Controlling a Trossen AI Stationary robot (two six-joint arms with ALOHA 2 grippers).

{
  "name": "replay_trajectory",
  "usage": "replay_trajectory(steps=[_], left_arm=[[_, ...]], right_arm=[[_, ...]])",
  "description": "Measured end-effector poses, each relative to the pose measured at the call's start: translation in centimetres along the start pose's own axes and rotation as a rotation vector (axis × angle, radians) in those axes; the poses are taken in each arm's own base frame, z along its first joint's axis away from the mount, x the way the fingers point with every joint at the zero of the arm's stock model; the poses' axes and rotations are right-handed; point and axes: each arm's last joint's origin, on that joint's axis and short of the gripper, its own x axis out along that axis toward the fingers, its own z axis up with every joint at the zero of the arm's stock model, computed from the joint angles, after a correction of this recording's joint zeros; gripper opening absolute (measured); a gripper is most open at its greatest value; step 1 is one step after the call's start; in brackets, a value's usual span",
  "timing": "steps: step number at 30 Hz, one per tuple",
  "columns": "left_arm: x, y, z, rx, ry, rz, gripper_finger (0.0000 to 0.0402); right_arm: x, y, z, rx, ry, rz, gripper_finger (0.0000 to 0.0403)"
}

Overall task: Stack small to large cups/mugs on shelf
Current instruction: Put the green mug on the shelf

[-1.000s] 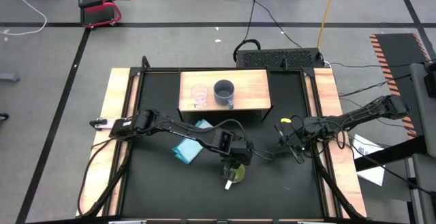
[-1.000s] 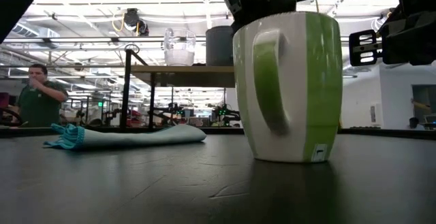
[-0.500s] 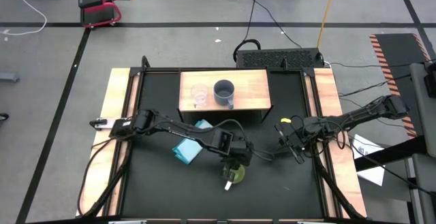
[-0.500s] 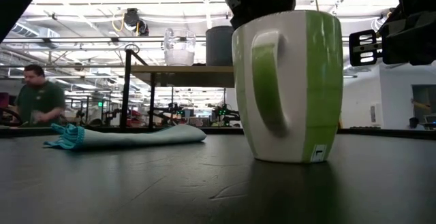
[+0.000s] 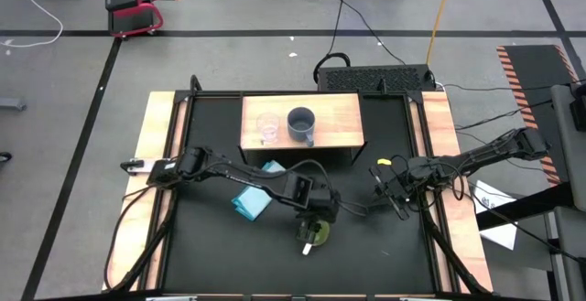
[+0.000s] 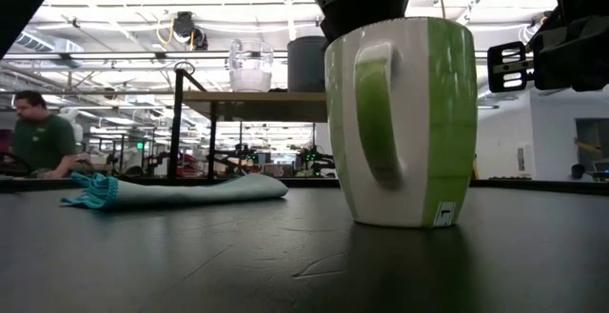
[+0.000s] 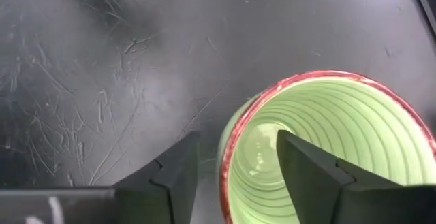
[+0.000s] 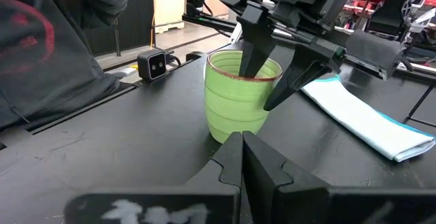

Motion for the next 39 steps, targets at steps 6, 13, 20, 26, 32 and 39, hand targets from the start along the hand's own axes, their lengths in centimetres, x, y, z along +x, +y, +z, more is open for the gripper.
replay_trajectory(steps=[6, 13, 20, 26, 32, 39], left_arm=[[-0.5, 0.8, -0.2, -0.019, 0.012, 0.008, 0.0204], [-4.6, 0.5, 0.7, -0.034, -0.07, 0.016, 0.0205], [-10.2, -1.4, 1.1, 0.009, -0.145, 0.027, 0.0201], [-11.7, -3.8, 0.9, 0.117, -0.137, 0.16, 0.0103], [-11.6, -3.4, 0.3, 0.087, -0.076, 0.2, 0.0012], [-13.2, -3.1, 0.1, 0.068, -0.084, 0.257, 0.0003]], right_arm=[[0.0, 0.0, 0.0, 0.001, 0.0, 0.0, 0.0], [0.0, 0.0, -0.1, 0.012, 0.007, 0.001, 0.0], [0.0, 0.0, -0.1, 0.01, 0.008, 0.001, 0.0], [0.0, 0.0, -0.1, 0.013, 0.01, 0.001, 0.0], [0.0, 0.0, 0.0, 0.01, 0.002, 0.001, 0.0], [0.0, 0.0, 0.0, 0.011, 0.002, 0.001, 0.0]])
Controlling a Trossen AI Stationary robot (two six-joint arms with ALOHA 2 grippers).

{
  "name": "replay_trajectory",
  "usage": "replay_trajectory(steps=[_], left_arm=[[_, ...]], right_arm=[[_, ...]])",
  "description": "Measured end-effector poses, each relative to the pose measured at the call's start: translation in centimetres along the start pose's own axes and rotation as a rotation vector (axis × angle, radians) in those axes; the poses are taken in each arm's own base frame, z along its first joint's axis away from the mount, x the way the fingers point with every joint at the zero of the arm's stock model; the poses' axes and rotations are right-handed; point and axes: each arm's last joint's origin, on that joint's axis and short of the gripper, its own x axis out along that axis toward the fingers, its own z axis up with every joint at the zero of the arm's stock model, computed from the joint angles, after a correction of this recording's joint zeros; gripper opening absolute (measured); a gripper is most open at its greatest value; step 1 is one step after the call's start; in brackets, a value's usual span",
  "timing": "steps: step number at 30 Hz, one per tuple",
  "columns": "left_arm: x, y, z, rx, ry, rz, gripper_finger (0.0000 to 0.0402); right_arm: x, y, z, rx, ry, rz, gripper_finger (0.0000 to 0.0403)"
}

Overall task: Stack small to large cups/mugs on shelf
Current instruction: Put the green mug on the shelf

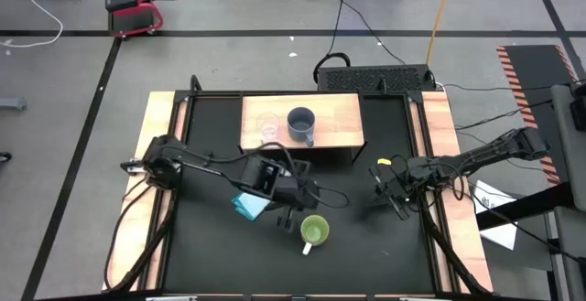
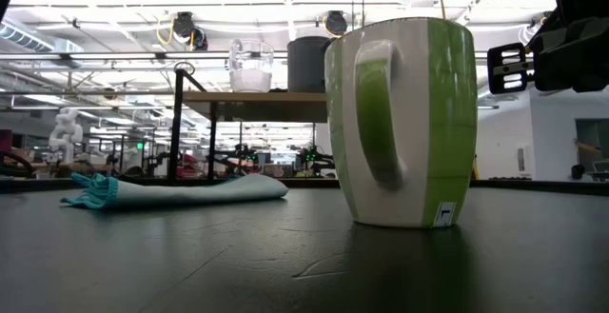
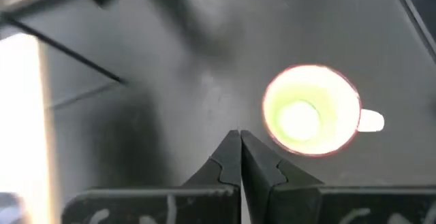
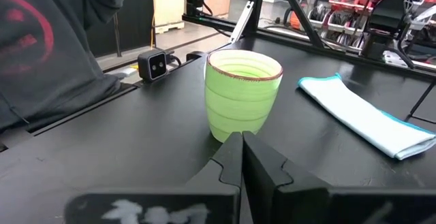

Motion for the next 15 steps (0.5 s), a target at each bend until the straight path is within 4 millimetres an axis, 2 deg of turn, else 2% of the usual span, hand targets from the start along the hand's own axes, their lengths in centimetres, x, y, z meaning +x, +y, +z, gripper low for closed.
replay_trajectory(steps=[8, 15], left_arm=[[-5.9, 1.0, -0.7, -0.034, -0.038, 0.146, 0.0002], [-10.4, 2.0, -2.2, -0.097, -0.045, 0.275, 0.0001]], right_arm=[[0.0, 0.0, -0.1, 0.002, 0.007, 0.001, 0.0], [0.0, 0.0, -0.1, 0.002, 0.006, 0.001, 0.0]])
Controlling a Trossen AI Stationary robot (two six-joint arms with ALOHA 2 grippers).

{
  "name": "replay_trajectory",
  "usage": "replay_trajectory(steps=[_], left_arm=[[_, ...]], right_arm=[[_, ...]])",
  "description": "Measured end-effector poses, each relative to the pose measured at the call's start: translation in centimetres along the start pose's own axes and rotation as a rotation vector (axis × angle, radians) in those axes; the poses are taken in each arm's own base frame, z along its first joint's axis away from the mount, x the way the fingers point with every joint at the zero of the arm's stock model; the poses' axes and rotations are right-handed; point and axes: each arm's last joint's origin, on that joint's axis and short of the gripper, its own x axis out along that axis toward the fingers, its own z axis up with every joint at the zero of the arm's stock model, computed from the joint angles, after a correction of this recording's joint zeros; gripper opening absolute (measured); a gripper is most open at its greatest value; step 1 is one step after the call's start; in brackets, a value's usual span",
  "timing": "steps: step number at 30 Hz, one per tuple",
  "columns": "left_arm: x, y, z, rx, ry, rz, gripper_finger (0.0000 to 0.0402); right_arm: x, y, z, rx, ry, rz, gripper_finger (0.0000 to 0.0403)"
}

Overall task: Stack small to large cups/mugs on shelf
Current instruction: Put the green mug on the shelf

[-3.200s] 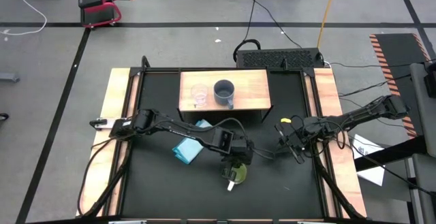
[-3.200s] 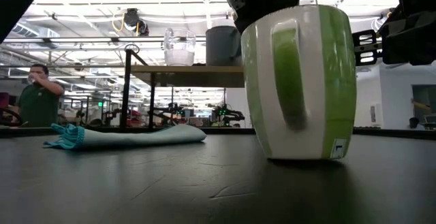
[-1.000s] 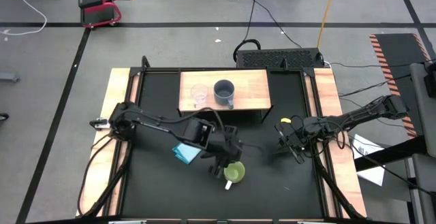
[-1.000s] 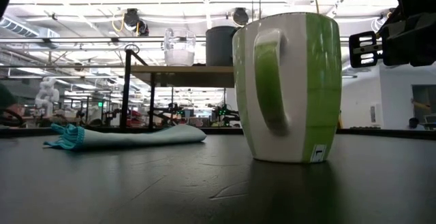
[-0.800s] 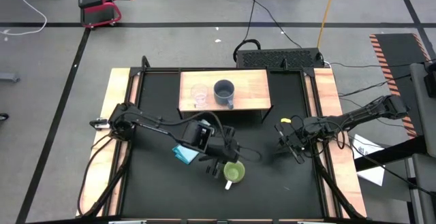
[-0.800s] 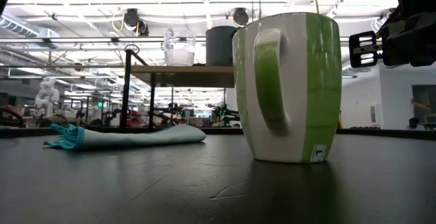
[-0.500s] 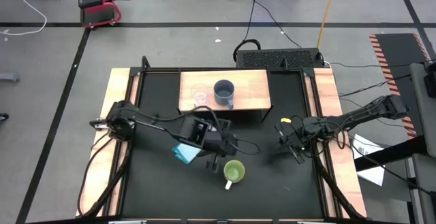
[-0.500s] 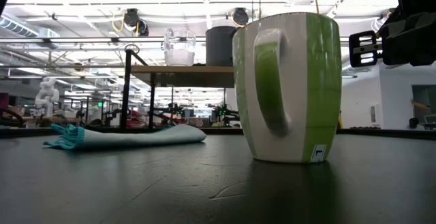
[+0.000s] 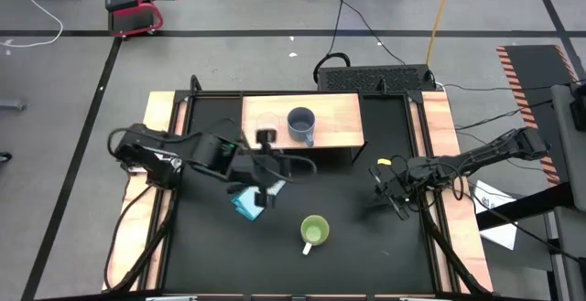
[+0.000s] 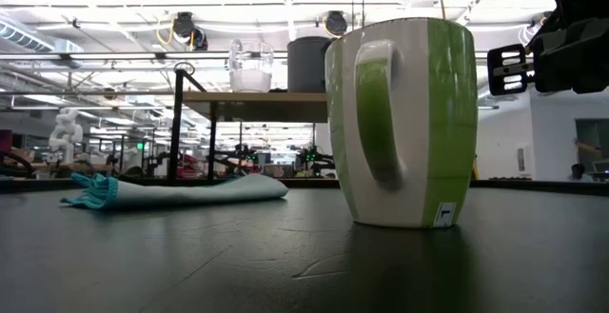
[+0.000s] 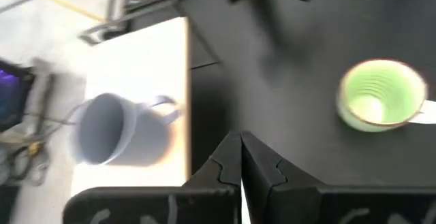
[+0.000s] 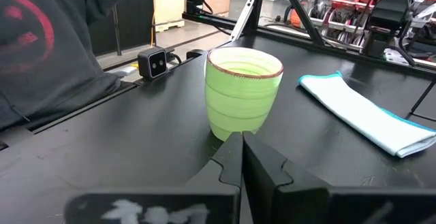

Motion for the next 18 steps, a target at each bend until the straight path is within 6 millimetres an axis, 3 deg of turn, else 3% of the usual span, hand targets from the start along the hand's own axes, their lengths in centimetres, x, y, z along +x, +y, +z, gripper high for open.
replay_trajectory(steps=[8, 12, 18], left_arm=[[-5.1, 2.0, -1.9, -0.066, -0.063, 0.125, 0.0001], [-6.8, 2.7, -4.5, -0.119, -0.096, 0.193, 0.0001], [-7.6, 2.8, -9.7, -0.204, -0.237, 0.182, 0.0001]], right_arm=[[0.0, 0.0, 0.0, 0.0, 0.0, 0.0, 0.0], [0.0, 0.0, 0.0, 0.0, 0.0, 0.0, 0.0], [0.0, 0.0, 0.0, 0.004, 0.0, 0.0, 0.0]])
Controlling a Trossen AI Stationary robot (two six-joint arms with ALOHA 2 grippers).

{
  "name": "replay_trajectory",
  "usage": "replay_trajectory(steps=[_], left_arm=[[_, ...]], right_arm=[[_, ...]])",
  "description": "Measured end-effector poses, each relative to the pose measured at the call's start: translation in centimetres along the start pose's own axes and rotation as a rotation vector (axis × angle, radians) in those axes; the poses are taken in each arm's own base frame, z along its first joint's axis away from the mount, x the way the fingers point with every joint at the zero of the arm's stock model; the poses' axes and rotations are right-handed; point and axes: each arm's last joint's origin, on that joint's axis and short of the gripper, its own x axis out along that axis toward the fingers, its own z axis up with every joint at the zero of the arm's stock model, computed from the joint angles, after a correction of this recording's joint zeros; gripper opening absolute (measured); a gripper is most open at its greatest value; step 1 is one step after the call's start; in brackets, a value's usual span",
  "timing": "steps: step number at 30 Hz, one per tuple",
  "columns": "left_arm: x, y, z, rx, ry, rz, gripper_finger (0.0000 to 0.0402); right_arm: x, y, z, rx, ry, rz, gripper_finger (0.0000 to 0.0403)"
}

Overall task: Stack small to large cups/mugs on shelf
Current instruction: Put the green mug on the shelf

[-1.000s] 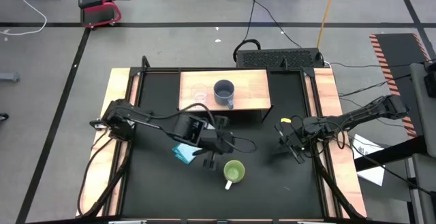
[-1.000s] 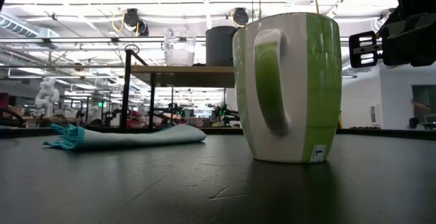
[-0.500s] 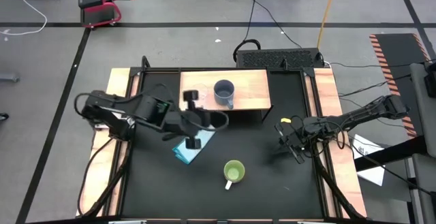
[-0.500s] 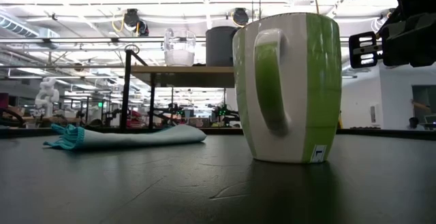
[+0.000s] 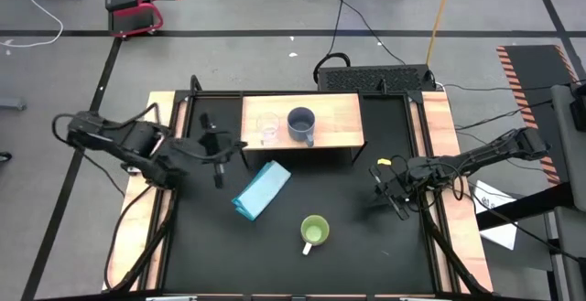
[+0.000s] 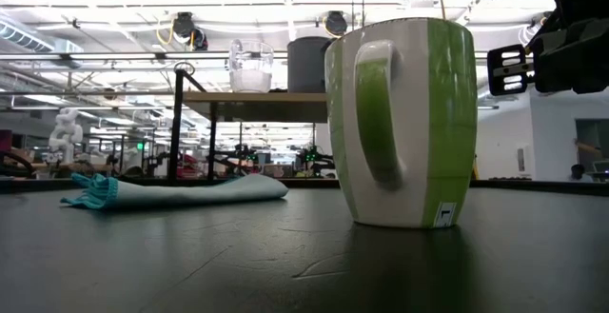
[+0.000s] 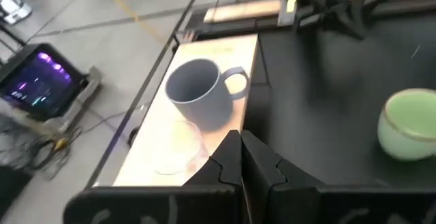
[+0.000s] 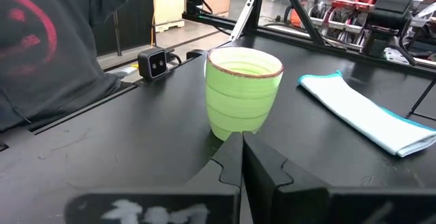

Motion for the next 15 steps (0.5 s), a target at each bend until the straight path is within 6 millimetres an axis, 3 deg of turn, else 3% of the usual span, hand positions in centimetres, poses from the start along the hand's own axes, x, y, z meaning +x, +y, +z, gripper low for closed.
replay_trajectory(steps=[8, 15], left_arm=[[0.4, -1.0, -5.1, -0.062, -0.311, -0.243, 0.0], [1.7, -2.1, -7.9, -0.036, -0.403, -0.3, 0.0]], right_arm=[[0.0, 0.0, 0.0, 0.004, 0.0, -0.001, 0.0], [0.0, 0.0, 0.1, 0.001, -0.008, -0.002, 0.0]])
